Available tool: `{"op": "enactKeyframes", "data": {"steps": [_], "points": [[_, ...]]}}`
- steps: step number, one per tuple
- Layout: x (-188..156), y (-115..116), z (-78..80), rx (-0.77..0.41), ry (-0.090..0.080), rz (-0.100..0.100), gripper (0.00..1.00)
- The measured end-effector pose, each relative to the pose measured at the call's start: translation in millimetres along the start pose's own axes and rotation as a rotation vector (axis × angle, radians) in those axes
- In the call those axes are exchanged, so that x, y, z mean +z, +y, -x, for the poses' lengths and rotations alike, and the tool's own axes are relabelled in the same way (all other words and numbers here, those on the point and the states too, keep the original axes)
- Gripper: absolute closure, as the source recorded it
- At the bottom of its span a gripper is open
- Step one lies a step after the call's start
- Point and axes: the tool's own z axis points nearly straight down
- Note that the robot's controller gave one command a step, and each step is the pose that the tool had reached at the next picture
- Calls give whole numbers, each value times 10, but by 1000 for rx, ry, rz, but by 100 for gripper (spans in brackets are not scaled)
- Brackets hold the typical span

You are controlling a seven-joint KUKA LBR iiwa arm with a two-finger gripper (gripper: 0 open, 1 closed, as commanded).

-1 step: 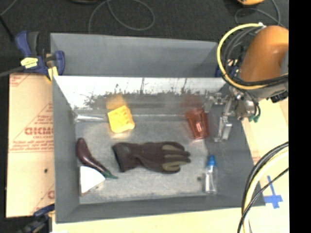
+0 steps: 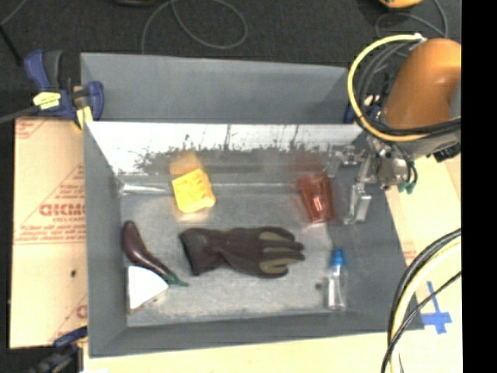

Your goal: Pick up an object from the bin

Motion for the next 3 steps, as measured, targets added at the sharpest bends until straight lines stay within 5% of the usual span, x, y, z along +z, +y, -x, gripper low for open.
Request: {"op": "enactKeyframes", "data": {"steps": [1,2,3], "points": [[547,456,-73,-87,-1,0,0],[676,720,-117,12,1,1,0],[702,1113,-338,-171,-4,-1,0]]}}
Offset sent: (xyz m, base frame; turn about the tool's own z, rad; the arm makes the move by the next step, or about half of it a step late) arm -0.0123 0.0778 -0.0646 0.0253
